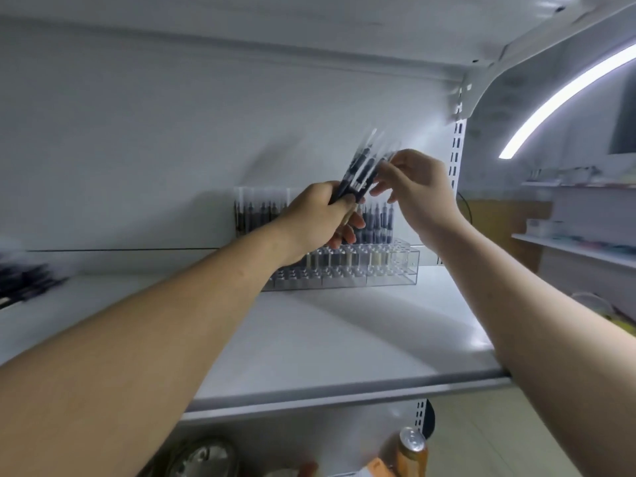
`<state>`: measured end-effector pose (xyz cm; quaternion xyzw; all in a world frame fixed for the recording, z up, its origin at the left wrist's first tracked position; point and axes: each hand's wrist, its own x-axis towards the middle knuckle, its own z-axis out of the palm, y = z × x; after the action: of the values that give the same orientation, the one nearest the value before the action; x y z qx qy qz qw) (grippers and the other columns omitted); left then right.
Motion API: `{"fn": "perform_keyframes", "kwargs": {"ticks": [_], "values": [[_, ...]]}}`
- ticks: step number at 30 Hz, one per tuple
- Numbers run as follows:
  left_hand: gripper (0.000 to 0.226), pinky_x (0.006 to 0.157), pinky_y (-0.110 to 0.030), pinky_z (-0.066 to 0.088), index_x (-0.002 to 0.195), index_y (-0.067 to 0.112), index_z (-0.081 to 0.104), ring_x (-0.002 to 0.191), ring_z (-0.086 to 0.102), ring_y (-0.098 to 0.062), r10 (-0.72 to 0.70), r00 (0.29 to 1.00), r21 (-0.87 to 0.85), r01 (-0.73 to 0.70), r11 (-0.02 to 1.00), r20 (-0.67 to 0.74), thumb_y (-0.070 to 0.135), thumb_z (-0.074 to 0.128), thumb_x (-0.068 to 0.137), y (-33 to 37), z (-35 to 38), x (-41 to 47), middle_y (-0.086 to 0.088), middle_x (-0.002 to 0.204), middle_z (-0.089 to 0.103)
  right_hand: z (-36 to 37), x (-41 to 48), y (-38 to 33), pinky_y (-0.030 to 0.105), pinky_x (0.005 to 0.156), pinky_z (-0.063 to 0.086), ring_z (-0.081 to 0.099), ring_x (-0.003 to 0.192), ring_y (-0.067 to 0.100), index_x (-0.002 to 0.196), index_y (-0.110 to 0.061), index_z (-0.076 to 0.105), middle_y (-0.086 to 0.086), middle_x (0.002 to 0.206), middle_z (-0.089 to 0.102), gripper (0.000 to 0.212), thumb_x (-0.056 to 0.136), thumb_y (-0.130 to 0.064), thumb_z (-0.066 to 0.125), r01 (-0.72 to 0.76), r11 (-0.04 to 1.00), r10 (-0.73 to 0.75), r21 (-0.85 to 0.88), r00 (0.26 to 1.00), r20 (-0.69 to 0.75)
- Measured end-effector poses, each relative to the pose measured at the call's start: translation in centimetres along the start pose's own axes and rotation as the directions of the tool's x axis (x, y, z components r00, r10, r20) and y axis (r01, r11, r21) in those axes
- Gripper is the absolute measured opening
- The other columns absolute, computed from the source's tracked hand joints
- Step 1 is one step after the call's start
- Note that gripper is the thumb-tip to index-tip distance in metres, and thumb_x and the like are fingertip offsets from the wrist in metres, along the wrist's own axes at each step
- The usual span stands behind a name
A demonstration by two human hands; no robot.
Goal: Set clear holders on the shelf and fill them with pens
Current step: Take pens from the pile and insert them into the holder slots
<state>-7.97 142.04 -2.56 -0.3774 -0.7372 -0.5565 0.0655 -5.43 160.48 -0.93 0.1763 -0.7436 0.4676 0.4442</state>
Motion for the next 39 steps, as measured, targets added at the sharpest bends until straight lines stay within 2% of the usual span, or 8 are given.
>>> {"fn": "perform_keyframes", "kwargs": {"ticks": [6, 9, 11, 14, 17, 22, 32, 39], "values": [[0.021, 0.055, -0.032, 0.050, 0.115, 0.010, 0.064, 0.068, 0.070, -0.022, -0.047, 0.999, 0.057, 0.048, 0.997, -0.006, 0.020, 0.045, 0.112, -0.7, -0.6, -0.4, -0.008, 0.090, 0.076, -1.4, 0.0, 0.1, 0.033, 0.060, 0.056, 0.077, 0.074, 0.030, 0.097, -0.003, 0.060, 0.008, 0.076, 0.076, 0.016, 0.105, -0.009, 0.048, -0.128, 0.966, 0.170, 0.224, 0.968, -0.184], [0.022, 0.053, -0.031, 0.048, 0.116, 0.012, 0.064, 0.065, 0.066, -0.020, -0.037, 0.999, 0.092, 0.037, 0.995, 0.000, 0.021, 0.044, 0.112, -0.9, -0.6, -0.5, -0.005, 0.087, 0.075, -2.5, 0.4, 1.3, 0.040, 0.067, 0.058, 0.076, 0.074, 0.027, 0.106, -0.009, 0.056, 0.004, 0.076, 0.073, 0.012, 0.107, -0.017, 0.048, -0.160, 0.987, 0.161, 0.023, 0.950, -0.266], [0.022, 0.053, -0.031, 0.047, 0.114, 0.014, 0.065, 0.065, 0.064, -0.019, -0.029, 1.000, 0.112, 0.029, 0.993, -0.001, 0.021, 0.044, 0.112, -1.0, -0.6, -0.5, -0.003, 0.087, 0.075, -3.1, 0.4, 2.3, 0.045, 0.077, 0.058, 0.075, 0.078, 0.025, 0.109, -0.015, 0.053, 0.003, 0.081, 0.073, 0.007, 0.106, -0.021, 0.050, -0.179, 0.967, 0.131, -0.183, 0.960, -0.247], [0.022, 0.053, -0.032, 0.047, 0.112, 0.016, 0.066, 0.065, 0.063, -0.019, -0.024, 1.000, 0.115, 0.025, 0.993, -0.008, 0.022, 0.045, 0.111, -1.1, -0.5, -0.5, -0.003, 0.086, 0.075, -3.7, 0.2, 3.7, 0.034, 0.062, 0.048, 0.072, 0.080, 0.018, 0.112, -0.020, 0.049, -0.001, 0.085, 0.072, 0.007, 0.106, -0.019, 0.051, -0.187, 0.926, 0.133, -0.328, 0.974, -0.182], [0.022, 0.052, -0.030, 0.046, 0.112, 0.016, 0.066, 0.064, 0.062, -0.019, -0.023, 1.000, 0.111, 0.025, 0.994, -0.013, 0.022, 0.045, 0.111, -1.1, -0.5, -0.4, -0.005, 0.088, 0.076, -3.9, 0.1, 4.4, 0.026, 0.056, 0.038, 0.072, 0.076, 0.014, 0.114, -0.020, 0.050, 0.000, 0.085, 0.074, 0.007, 0.107, -0.022, 0.050, -0.187, 0.917, 0.139, -0.351, 0.978, -0.159], [0.022, 0.051, -0.029, 0.045, 0.113, 0.016, 0.065, 0.063, 0.060, -0.019, -0.031, 0.999, 0.109, 0.032, 0.994, -0.009, 0.023, 0.045, 0.111, -0.9, -0.4, -0.6, -0.007, 0.090, 0.075, -3.6, 0.2, 4.7, 0.027, 0.058, 0.039, 0.069, 0.064, 0.001, 0.116, -0.018, 0.051, -0.003, 0.084, 0.073, 0.008, 0.108, -0.020, 0.050, -0.174, 0.915, 0.141, -0.364, 0.983, -0.115], [0.021, 0.050, -0.029, 0.045, 0.113, 0.015, 0.065, 0.063, 0.060, -0.018, -0.021, 1.000, 0.103, 0.022, 0.994, -0.011, 0.021, 0.045, 0.111, -0.8, -0.3, -0.6, -0.006, 0.089, 0.074, -2.5, 0.3, 5.3, 0.018, 0.041, 0.035, 0.059, 0.048, -0.007, 0.124, -0.019, 0.051, 0.003, 0.096, 0.069, 0.015, 0.109, -0.022, 0.048, -0.142, 0.862, 0.183, -0.487, 0.982, 0.037], [0.021, 0.050, -0.027, 0.045, 0.114, 0.017, 0.065, 0.063, 0.061, -0.017, -0.027, 1.000, 0.126, 0.028, 0.992, -0.008, 0.022, 0.045, 0.111, -0.9, -0.3, -0.6, -0.007, 0.092, 0.076, -1.9, 0.4, 5.8, 0.029, 0.054, 0.042, 0.072, 0.079, 0.021, 0.128, -0.017, 0.052, 0.002, 0.090, 0.071, 0.019, 0.109, -0.022, 0.049, -0.137, 0.837, 0.227, -0.530, 0.968, 0.108]]}}
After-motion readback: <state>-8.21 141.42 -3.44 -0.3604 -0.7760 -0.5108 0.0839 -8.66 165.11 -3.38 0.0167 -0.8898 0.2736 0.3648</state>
